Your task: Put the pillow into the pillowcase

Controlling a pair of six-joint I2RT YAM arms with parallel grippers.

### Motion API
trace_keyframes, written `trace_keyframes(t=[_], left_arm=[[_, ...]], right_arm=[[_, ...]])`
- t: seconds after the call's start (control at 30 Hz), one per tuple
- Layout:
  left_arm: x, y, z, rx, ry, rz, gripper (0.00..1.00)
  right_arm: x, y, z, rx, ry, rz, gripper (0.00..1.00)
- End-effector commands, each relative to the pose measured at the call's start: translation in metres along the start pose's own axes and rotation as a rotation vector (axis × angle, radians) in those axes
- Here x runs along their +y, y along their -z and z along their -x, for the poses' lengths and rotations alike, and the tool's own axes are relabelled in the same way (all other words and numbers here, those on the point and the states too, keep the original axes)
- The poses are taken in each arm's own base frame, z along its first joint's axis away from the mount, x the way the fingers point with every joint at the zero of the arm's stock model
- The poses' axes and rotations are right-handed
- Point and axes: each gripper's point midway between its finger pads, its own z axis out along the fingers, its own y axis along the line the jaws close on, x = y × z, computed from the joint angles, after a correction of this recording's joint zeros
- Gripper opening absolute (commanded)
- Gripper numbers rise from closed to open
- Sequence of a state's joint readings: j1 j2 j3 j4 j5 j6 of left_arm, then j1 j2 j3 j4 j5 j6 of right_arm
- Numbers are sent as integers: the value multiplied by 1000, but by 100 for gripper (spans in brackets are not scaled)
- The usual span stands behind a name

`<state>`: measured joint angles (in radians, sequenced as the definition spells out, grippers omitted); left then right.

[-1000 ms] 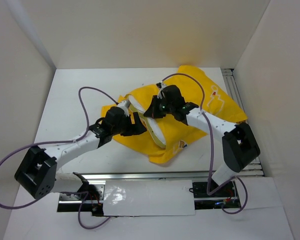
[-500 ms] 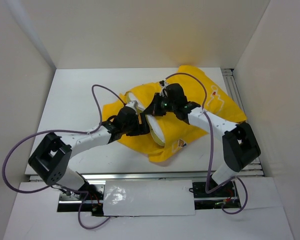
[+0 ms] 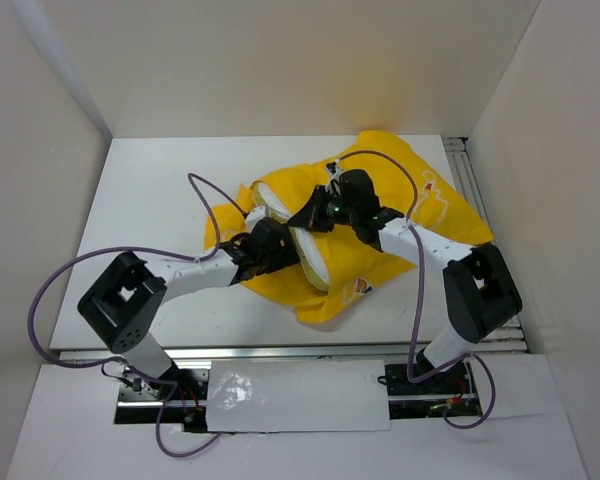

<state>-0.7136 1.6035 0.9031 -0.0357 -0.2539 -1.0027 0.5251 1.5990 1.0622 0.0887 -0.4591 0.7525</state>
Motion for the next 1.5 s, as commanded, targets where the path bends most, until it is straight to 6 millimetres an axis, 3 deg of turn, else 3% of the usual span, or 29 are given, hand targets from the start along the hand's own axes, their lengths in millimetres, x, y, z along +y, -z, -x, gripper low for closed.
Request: trace_keyframes(t=[0.0, 0.07, 0.13, 0.2, 0.23, 0.27, 0.33, 0.37, 0.43, 0.47, 0.5, 0.57, 0.6, 0.67, 0.73, 0.77, 0.83, 0.9, 0.97, 1.0, 1.07, 1.1, 1.17, 1.2, 1.3, 1.43, 1.47], left_arm=[[-2, -16, 6, -88, 94, 25, 82], [-11, -20, 11, -100, 104, 30, 82], [-5, -29, 8, -99, 102, 75, 80], [-3, -31, 11, -109, 125, 105, 50], [-1, -33, 11, -111, 120, 123, 29], [0, -29, 12, -108, 130, 127, 0], [1, -19, 19, -135, 139, 131, 0], [-2, -5, 29, -162, 148, 115, 0], [3, 13, 45, -226, 137, 135, 0], [17, 24, 50, -230, 130, 182, 0], [17, 46, 67, -277, 163, 169, 0], [33, 66, 90, -322, 187, 191, 0], [40, 83, 100, -354, 197, 174, 0], [60, 98, 123, -407, 248, 197, 0], [74, 111, 132, -416, 263, 201, 0], [85, 116, 143, -444, 279, 217, 0], [91, 125, 149, -461, 277, 215, 0], [89, 138, 155, -491, 268, 180, 0], [82, 145, 158, -509, 225, 125, 0], [79, 156, 159, -527, 232, 92, 0], [71, 166, 157, -538, 214, 36, 0], [76, 169, 152, -527, 210, 48, 0], [72, 185, 150, -540, 212, 9, 0], [70, 190, 148, -540, 208, -4, 0], [75, 202, 140, -563, 197, -38, 0], [92, 196, 127, -559, 194, 3, 0], [93, 191, 125, -547, 190, 17, 0]], right_arm=[[54, 16, 17, -53, 16, 198, 0], [57, 17, 17, -52, 21, 209, 0], [53, 16, 14, -46, 16, 203, 0], [55, 18, 14, -51, 10, 210, 0], [58, 21, 15, -57, 16, 217, 0], [48, 19, 11, -47, 9, 172, 0], [45, 19, 16, -54, 62, 134, 0], [31, 20, 10, -23, 58, 64, 0], [21, 22, 16, -29, 137, -15, 0], [9, 21, 15, -22, 152, -71, 0], [-16, 26, 13, -11, 183, -196, 0], [-27, 34, 15, -12, 252, -279, 0], [-43, 39, 11, 2, 305, -368, 0], [-54, 43, 6, 25, 354, -430, 0], [-56, 44, -3, 79, 445, -456, 0], [-72, 47, -10, 119, 456, -538, 0], [-70, 45, -16, 143, 531, -558, 0], [-84, 41, -19, 159, 538, -613, 0], [-80, 28, -29, 188, 557, -600, 0], [-90, 17, -36, 214, 551, -628, 0], [-90, 2, -35, 208, 565, -687, 0], [-117, 0, -45, 260, 575, -811, 0], [-123, -15, -43, 265, 565, -855, 0], [-142, -20, -56, 311, 570, -919, 0], [-158, -34, -66, 324, 553, -960, 0], [-122, -54, -68, 329, 592, -756, 0], [-113, -53, -76, 343, 610, -703, 14]])
